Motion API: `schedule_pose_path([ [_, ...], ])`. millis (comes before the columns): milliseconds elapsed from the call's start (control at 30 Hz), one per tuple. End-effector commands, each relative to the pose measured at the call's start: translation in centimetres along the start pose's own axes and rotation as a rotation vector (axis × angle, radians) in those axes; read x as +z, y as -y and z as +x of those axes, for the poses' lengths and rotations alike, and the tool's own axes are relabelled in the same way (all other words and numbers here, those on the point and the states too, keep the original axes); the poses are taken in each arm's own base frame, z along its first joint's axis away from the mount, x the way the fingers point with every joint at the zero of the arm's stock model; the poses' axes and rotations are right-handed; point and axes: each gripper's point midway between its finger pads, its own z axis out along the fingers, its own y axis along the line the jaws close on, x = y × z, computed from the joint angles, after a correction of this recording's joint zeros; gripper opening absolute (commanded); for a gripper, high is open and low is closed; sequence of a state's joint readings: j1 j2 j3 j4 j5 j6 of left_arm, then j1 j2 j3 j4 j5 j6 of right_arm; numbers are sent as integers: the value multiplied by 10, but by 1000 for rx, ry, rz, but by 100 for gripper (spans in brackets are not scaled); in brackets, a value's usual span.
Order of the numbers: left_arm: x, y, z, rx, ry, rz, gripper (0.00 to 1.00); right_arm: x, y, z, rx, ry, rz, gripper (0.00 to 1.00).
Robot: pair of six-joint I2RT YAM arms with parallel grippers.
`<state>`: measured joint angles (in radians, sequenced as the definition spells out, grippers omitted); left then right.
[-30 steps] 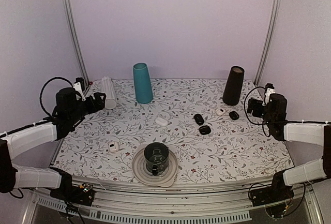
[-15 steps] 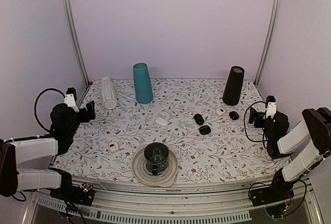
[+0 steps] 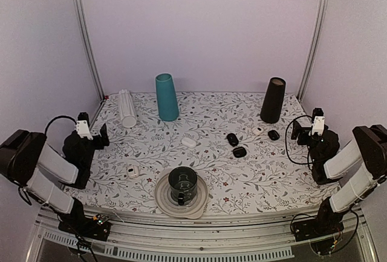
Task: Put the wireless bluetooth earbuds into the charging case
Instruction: Reset both arms
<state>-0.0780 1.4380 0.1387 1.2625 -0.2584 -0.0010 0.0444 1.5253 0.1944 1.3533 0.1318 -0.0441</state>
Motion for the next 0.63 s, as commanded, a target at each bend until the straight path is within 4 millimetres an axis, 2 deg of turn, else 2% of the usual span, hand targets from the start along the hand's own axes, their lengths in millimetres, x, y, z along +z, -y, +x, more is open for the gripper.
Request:
schedule_pose_path([
  [0, -5, -12, -28, -7, 178, -60, 96, 3, 5, -2, 8, 7, 24, 99],
  [100, 11, -7, -17, -8, 90, -33, 96, 3, 5, -2, 8, 7, 24, 99],
  [167, 24, -1, -19, 16, 82, -21, 96, 3, 5, -2, 8, 6, 25, 99],
  [200, 28, 0, -12, 20, 36, -10, 96, 3, 5, -2, 8, 7, 25, 99],
  [600, 27, 2, -13, 16, 49, 10, 96, 4, 5, -1, 9, 2, 23, 99],
])
